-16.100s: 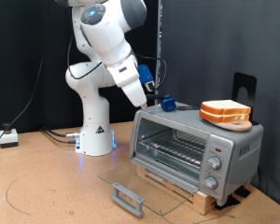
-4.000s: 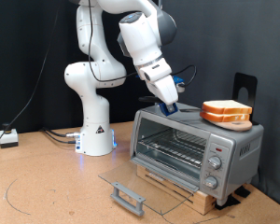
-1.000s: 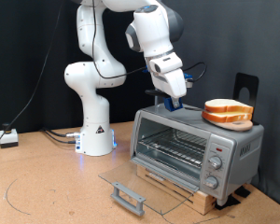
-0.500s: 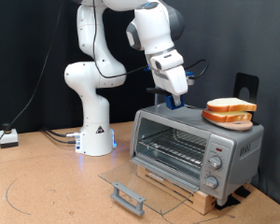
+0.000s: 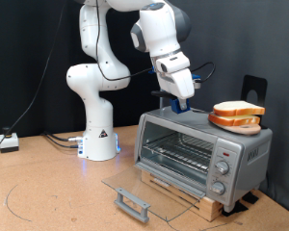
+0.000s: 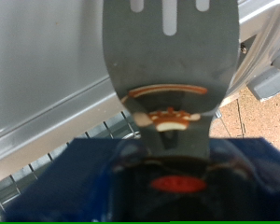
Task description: Make a piece of toast with the oven
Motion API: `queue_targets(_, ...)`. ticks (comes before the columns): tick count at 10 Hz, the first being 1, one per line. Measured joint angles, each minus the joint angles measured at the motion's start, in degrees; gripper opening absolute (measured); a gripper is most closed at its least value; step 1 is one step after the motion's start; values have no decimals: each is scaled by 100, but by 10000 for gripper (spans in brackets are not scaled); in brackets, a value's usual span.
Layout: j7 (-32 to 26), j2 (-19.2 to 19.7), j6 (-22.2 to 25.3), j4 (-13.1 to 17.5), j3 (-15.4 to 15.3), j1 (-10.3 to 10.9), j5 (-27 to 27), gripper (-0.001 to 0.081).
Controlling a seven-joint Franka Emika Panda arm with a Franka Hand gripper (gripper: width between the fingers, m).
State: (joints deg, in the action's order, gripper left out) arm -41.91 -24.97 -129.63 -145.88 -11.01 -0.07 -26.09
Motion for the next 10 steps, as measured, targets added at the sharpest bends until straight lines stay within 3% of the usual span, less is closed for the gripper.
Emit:
queue_targets(4, -312, -70, 250, 113, 240, 1, -141, 396)
queue_targets(10, -291, -57, 404, 194, 283, -25, -29, 396)
